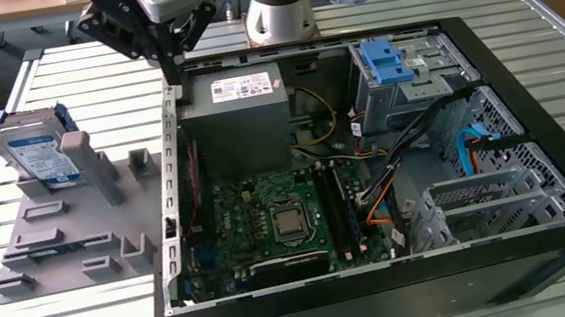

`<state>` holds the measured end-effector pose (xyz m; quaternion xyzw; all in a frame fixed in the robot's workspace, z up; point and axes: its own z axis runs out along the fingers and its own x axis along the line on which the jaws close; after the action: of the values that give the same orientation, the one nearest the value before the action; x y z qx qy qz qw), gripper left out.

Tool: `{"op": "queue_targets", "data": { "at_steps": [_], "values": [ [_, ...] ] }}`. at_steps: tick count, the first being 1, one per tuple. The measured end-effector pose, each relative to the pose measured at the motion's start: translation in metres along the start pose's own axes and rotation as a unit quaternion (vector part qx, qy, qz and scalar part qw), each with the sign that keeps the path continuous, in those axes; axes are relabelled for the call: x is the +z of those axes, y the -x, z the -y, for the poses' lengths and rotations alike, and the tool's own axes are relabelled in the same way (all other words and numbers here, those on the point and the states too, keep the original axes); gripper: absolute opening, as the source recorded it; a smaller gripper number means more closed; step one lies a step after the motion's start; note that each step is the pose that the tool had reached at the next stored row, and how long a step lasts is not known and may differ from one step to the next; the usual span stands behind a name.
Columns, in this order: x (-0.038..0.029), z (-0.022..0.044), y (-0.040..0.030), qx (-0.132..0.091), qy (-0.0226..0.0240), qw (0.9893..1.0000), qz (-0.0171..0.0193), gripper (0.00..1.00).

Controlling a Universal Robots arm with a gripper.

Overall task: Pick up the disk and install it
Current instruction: 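Reach for the disk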

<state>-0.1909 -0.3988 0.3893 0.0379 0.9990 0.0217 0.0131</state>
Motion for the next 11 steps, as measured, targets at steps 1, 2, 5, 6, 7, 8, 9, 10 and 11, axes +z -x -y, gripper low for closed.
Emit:
{"op": "queue_targets", "data": {
  "at_steps": [1, 2, 5, 6, 7, 8, 9, 10, 11],
  "values": [
    [0.0000, 0.0000, -0.0002, 0.000, 0.0000, 1.0000, 0.0000, 0.11],
    [0.0000, 0.0000, -0.0004, 0.000, 0.0000, 1.0000, 0.0000, 0.11],
    [0.0001, 0.0001, -0.0010, 0.000, 0.0000, 1.0000, 0.0000, 0.11],
    [0.0001, 0.0001, -0.0013, 0.000, 0.0000, 1.0000, 0.0000, 0.11],
    [0.0001, 0.0001, -0.0015, 0.000, 0.0000, 1.0000, 0.0000, 0.11],
    [0.0001, 0.0001, -0.0017, 0.000, 0.0000, 1.0000, 0.0000, 0.11],
    [0.0001, 0.0001, -0.0019, 0.000, 0.0000, 1.0000, 0.0000, 0.11],
    [0.0002, 0.0002, -0.0021, 0.000, 0.0000, 1.0000, 0.0000, 0.11],
    [0.0002, 0.0002, -0.0024, 0.000, 0.0000, 1.0000, 0.0000, 0.11]
  ]
}}
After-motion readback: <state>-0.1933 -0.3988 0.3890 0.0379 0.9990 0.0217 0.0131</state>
